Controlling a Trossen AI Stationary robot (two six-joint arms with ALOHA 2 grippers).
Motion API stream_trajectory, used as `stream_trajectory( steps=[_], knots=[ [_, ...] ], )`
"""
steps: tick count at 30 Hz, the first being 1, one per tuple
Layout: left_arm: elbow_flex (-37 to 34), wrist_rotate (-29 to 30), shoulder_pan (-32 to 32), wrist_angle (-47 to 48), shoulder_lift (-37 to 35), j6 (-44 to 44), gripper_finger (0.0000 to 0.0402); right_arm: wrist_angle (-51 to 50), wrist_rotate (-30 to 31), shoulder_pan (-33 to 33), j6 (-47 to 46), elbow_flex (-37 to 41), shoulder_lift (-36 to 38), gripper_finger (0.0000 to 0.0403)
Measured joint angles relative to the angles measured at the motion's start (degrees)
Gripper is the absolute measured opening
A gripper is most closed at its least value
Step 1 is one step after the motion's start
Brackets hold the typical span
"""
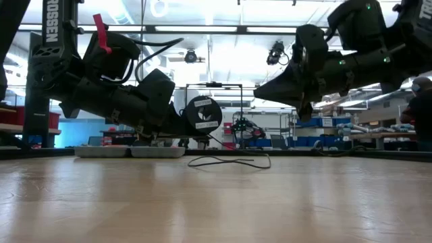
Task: Coil cords
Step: Coil the black wire onto the spool
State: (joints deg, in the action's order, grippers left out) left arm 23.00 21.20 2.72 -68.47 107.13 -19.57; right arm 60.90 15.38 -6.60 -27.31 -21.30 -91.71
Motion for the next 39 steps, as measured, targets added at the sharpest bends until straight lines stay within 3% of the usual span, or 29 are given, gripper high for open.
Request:
stream_trajectory(
  steps=[3,9,15,23,32,39],
  knots=[
    [0.0,-0.1,0.0,-0.2,0.0,0.0,0.0000,-0.4,-0.3,2.1,-0.1,0.4,0.0,0.0007],
    [0.0,-0.1,0.0,-0.4,0.0,-0.2,0.0000,-16.4,-0.5,2.8,5.4,-7.5,0.0,0.0020],
    [0.0,-0.2,0.0,-0.2,0.0,-0.2,0.0000,-23.2,1.0,3.3,10.0,-12.5,0.0,0.0043],
    [0.0,-0.3,0.0,2.2,0.0,-0.2,0.0000,-32.3,1.2,4.1,6.4,-12.6,0.0,0.0089],
    [2.9,1.9,0.0,15.2,0.0,4.5,0.0000,-32.7,1.3,4.1,6.9,-12.6,0.0,0.0106],
    [4.6,1.0,-0.1,17.7,0.0,12.0,0.0000,-31.7,-1.0,3.2,22.0,-12.6,0.0,0.0107]
  ],
)
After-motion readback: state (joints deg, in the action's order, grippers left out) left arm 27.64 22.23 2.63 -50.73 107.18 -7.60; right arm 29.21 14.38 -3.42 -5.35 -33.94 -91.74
